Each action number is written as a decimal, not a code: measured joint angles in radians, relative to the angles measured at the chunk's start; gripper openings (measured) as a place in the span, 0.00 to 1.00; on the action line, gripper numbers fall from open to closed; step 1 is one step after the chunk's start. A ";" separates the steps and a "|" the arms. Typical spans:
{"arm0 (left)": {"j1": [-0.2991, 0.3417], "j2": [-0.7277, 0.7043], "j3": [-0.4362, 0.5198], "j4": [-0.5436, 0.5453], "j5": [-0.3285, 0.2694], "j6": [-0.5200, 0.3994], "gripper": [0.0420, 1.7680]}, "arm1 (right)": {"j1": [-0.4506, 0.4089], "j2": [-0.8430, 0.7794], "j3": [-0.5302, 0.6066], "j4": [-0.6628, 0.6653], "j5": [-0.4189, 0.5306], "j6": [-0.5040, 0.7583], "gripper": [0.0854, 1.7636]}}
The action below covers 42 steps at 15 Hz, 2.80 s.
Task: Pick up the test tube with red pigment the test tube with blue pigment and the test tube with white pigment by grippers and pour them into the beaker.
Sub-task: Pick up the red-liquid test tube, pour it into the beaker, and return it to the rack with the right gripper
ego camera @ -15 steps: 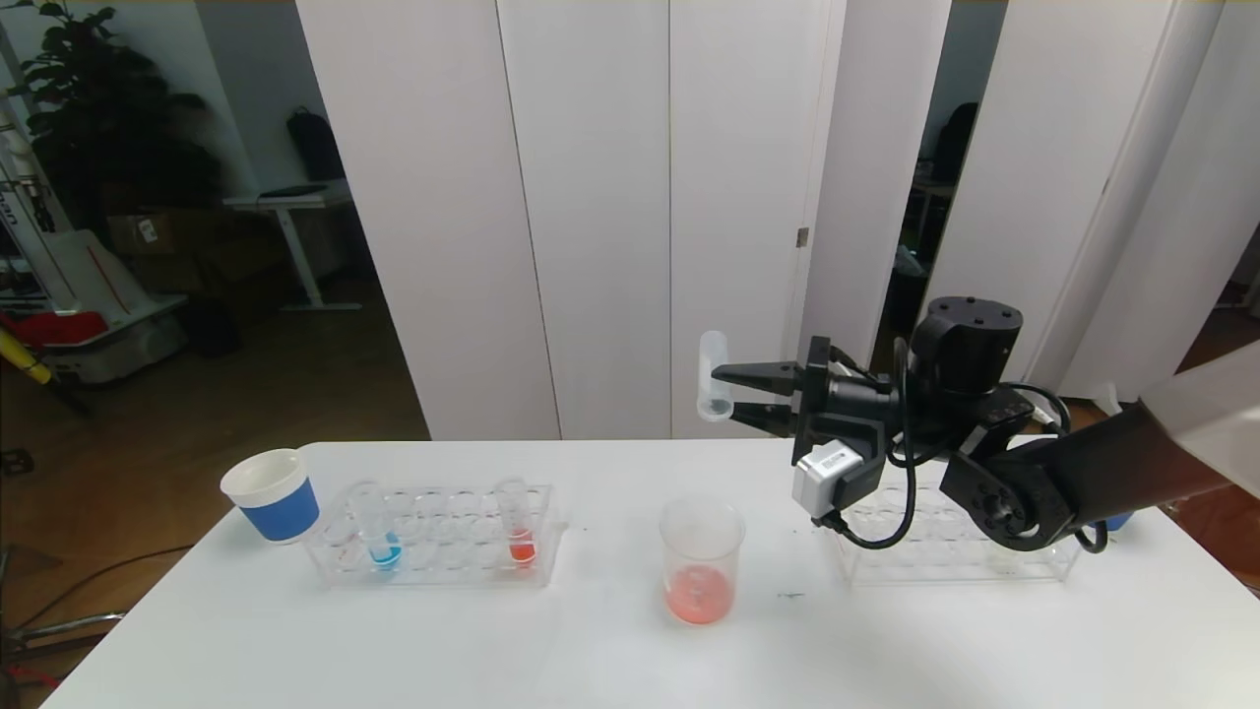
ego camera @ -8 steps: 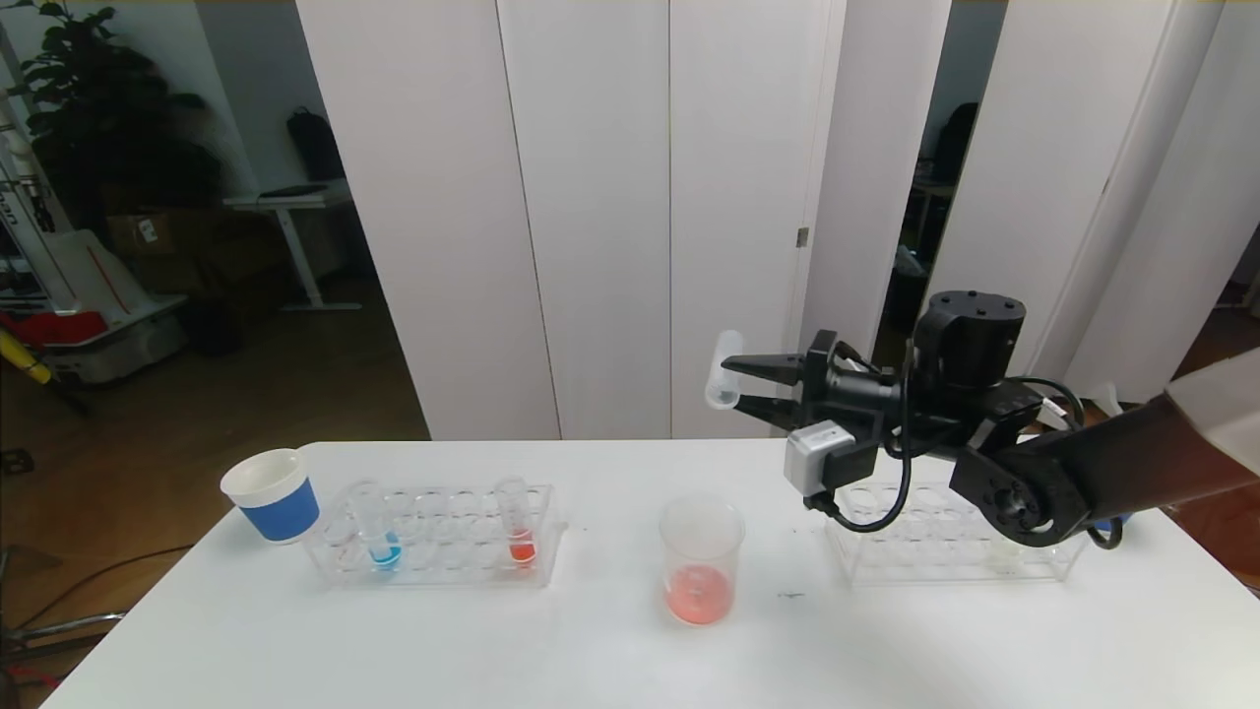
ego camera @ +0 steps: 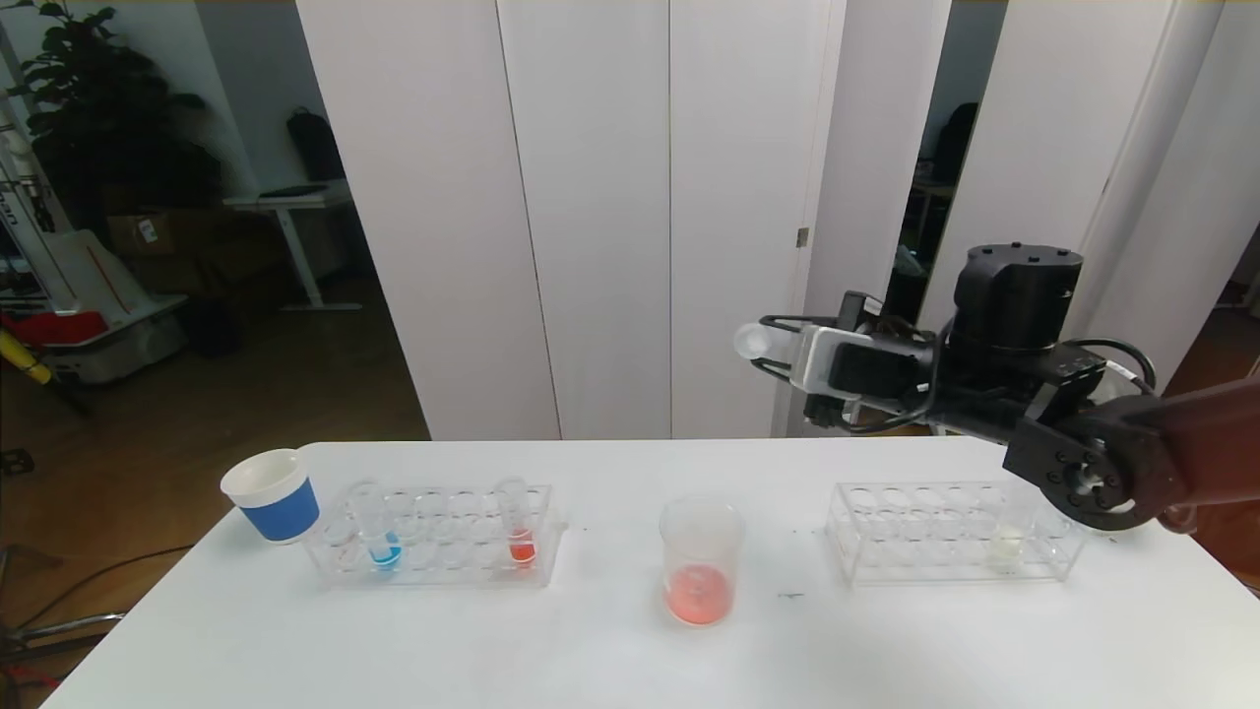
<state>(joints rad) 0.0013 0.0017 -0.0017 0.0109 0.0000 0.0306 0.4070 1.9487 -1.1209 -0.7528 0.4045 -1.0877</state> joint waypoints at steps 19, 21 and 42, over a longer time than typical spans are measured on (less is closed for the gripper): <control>0.000 0.000 0.000 0.000 0.000 0.000 0.99 | 0.024 -0.143 0.331 -0.132 -0.298 1.140 0.30; 0.000 0.000 0.000 0.000 0.000 0.000 0.99 | -0.006 -0.166 0.345 -0.131 -0.298 1.140 0.30; 0.000 0.000 0.000 0.000 0.000 0.000 0.99 | -0.704 -0.335 0.343 -0.366 -0.274 1.072 0.30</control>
<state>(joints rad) 0.0013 0.0017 -0.0017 0.0109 0.0000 0.0306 -0.2966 1.6138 -0.7783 -1.1185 0.1302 -0.0157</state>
